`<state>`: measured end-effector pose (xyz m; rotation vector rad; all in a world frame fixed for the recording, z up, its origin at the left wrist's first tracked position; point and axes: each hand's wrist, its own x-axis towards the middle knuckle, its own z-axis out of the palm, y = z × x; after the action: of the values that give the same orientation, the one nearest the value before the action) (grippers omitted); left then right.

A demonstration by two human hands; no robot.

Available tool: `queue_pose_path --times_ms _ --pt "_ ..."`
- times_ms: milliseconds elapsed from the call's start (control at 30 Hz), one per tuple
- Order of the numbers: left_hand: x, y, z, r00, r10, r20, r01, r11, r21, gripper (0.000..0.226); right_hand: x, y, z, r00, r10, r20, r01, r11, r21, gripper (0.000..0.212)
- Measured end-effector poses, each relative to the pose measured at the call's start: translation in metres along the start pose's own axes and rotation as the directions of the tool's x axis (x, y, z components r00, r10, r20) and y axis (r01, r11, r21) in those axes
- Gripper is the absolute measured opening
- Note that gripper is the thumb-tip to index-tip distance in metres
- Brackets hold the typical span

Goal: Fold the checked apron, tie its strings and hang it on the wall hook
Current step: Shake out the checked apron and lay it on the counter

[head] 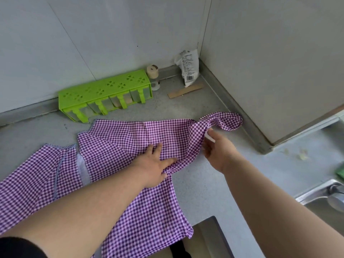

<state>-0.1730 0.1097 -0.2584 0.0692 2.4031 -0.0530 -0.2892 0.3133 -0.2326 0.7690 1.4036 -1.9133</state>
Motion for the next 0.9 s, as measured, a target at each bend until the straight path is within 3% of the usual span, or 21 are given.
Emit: queue_pose_path --times_ms 67,133,367,533,633,733,833,900 --pt "0.000 0.001 0.000 1.000 -0.005 -0.001 0.005 1.000 -0.001 0.069 -0.001 0.003 0.002 1.000 0.016 0.005 -0.015 0.988 -0.155 0.034" --pt "0.000 0.002 0.001 1.000 -0.007 0.002 0.007 1.000 -0.008 0.070 0.000 0.007 0.004 1.000 0.006 0.014 -0.003 0.980 -0.200 0.039" --pt "-0.001 0.001 -0.002 1.000 -0.009 0.024 0.009 1.000 -0.009 0.071 0.002 0.001 0.017 0.991 -0.073 0.116 0.085 0.991 -0.099 0.039" --pt "0.000 0.000 0.002 1.000 0.000 0.007 0.000 0.999 -0.037 0.070 -0.009 -0.017 0.030 0.990 -0.141 -0.016 0.142 0.989 0.051 0.036" --pt "0.000 -0.001 0.003 1.000 0.000 0.007 0.000 1.000 -0.026 0.071 -0.023 -0.027 0.035 0.900 -0.429 -0.070 0.415 0.896 -0.155 0.021" --pt "0.001 -0.001 0.002 1.000 0.001 0.010 -0.001 1.000 -0.009 0.071 -0.037 -0.031 0.029 0.697 -0.717 0.010 0.629 0.606 -0.486 0.031" --pt "0.001 -0.001 0.001 1.000 -0.001 0.011 0.001 1.000 -0.009 0.071 -0.036 -0.027 0.015 0.637 -0.769 0.063 0.651 0.492 -0.579 0.050" --pt "0.001 -0.001 0.001 1.000 -0.001 0.011 0.002 1.000 -0.016 0.072 -0.028 -0.026 0.002 0.655 -0.755 -0.001 0.618 0.537 -0.575 0.069"
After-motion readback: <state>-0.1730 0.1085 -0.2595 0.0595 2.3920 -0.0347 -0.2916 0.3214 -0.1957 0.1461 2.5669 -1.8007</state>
